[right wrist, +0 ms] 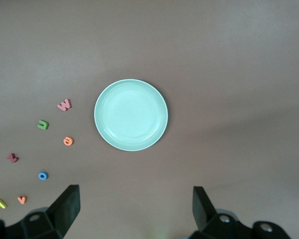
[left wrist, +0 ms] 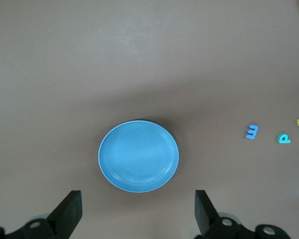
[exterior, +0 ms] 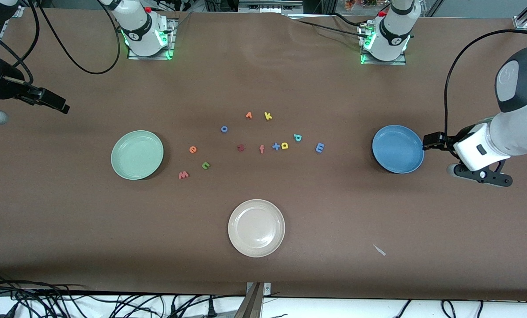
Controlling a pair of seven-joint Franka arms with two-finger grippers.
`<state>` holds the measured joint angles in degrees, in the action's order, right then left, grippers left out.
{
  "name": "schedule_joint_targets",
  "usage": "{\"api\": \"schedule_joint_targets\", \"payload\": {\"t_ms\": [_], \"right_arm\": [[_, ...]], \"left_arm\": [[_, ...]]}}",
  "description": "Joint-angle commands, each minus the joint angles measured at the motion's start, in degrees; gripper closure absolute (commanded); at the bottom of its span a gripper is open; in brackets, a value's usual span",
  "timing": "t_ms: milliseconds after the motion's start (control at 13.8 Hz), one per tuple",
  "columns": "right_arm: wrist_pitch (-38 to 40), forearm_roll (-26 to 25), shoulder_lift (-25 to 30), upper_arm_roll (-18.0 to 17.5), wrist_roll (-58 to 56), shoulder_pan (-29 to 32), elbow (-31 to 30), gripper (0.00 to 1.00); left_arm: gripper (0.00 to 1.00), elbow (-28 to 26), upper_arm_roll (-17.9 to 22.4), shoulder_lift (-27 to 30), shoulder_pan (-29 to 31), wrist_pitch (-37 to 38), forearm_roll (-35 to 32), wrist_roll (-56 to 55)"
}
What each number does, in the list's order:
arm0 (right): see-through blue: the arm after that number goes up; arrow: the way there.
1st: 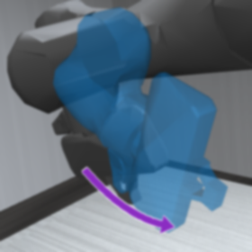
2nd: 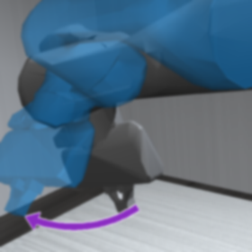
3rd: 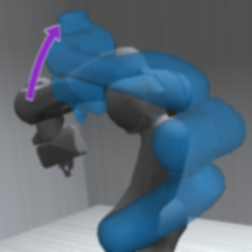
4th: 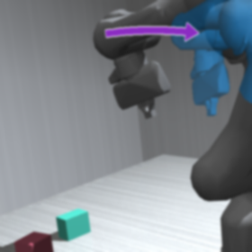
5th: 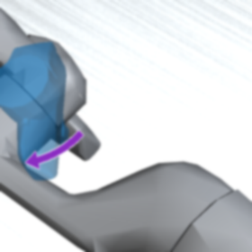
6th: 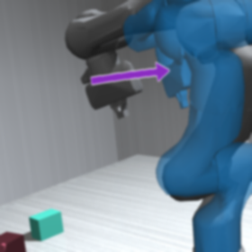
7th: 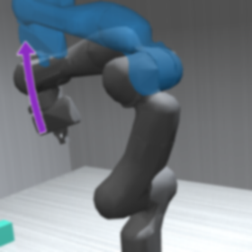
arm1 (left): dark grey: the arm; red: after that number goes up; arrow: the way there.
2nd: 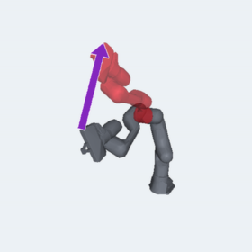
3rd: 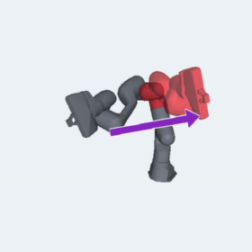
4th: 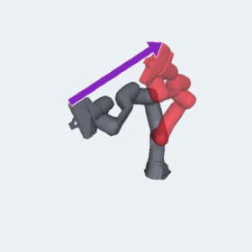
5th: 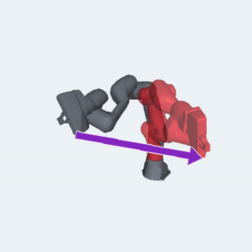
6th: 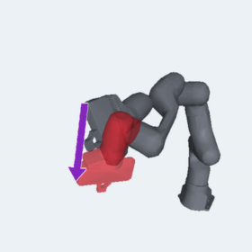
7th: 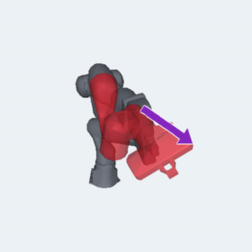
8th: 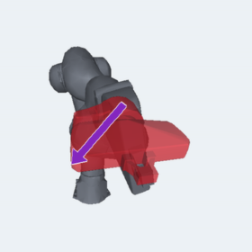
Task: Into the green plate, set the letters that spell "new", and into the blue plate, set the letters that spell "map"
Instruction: 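Reach the right gripper to the pink W while the left gripper reaches letters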
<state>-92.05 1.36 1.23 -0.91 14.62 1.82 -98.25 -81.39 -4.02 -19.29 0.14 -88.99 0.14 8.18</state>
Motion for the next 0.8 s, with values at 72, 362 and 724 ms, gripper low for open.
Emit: {"api": "schedule_joint_targets", "payload": {"t_ms": [72,362,724], "right_arm": [[2.2,-0.2,-0.3,-0.3,2.8,-0.4,0.1,0.00],[1.5,0.4,-1.3,-0.4,7.0,-0.8,0.0,0.00],[-5.2,0.3,-7.4,-0.4,18.4,-6.4,-0.2,0.00]], "left_arm": [[0.00,-1.3,0.1,1.4,0.3,0.0,1.3,1.2],[0.01,-1.3,0.1,1.4,0.3,0.0,1.3,1.2],[0.00,-1.3,0.0,1.4,0.3,0.0,1.4,1.2]]}}
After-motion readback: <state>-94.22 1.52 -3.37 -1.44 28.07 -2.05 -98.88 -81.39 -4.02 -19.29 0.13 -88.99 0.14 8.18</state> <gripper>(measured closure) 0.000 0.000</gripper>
